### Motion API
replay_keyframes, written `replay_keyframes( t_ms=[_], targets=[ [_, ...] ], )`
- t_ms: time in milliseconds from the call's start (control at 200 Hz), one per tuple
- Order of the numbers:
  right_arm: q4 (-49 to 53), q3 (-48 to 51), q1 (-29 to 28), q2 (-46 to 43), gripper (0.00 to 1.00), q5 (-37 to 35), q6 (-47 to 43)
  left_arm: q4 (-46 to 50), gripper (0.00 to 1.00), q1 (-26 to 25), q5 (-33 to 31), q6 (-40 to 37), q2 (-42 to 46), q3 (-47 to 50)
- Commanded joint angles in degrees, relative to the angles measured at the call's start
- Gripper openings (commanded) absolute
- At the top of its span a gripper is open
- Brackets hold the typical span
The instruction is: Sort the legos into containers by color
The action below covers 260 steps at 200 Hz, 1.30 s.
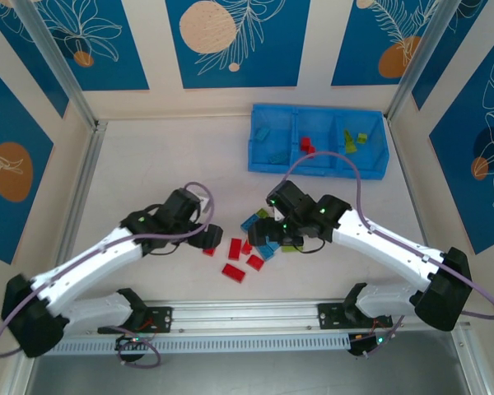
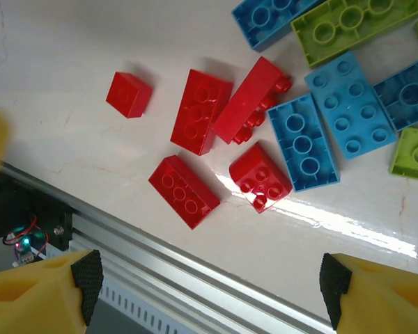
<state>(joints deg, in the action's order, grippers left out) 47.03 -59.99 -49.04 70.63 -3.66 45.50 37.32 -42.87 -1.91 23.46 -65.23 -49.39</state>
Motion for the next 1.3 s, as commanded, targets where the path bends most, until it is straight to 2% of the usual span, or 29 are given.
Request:
replay_keyframes(
  t_ms=[0,285,530,800,990,1060,1215,1295],
  targets=[
    [2.31,-1.03,-0.62,-1.09,0.84,-1.73,3.08,0.71,0.85,0.40,0.43,4.26,-6.09,-1.76],
    [3.98,3.44,-0.29,-8.28,0.84,-5.39,5.91,-3.55,0.83,0.37,3.25,2.85,-15.54,0.61],
    [3.95,4.22,0.59,-10.58,0.84,-5.39,6.54,-5.18,0.62,0.37,3.84,2.08,-21.52,0.43],
    [4.05,3.52,1.05,-10.49,0.84,-5.58,6.27,-4.69,0.58,0.29,1.21,1.10,-23.97,2.40],
    [3.91,3.74,1.81,-10.74,0.84,-5.60,6.85,-5.22,0.35,0.23,2.20,0.42,-24.34,3.16],
    [3.33,3.91,2.71,-11.19,0.85,-4.02,6.95,-6.18,0.27,0.00,4.07,-0.52,-22.70,3.20],
    [1.01,3.10,8.18,-13.56,0.86,5.27,3.98,-13.33,0.26,-1.01,14.81,-7.17,-13.24,2.51],
    [0.05,1.68,11.68,-14.70,0.86,12.11,1.57,-16.90,0.25,-2.58,17.51,-13.33,-8.28,0.70]
  ],
)
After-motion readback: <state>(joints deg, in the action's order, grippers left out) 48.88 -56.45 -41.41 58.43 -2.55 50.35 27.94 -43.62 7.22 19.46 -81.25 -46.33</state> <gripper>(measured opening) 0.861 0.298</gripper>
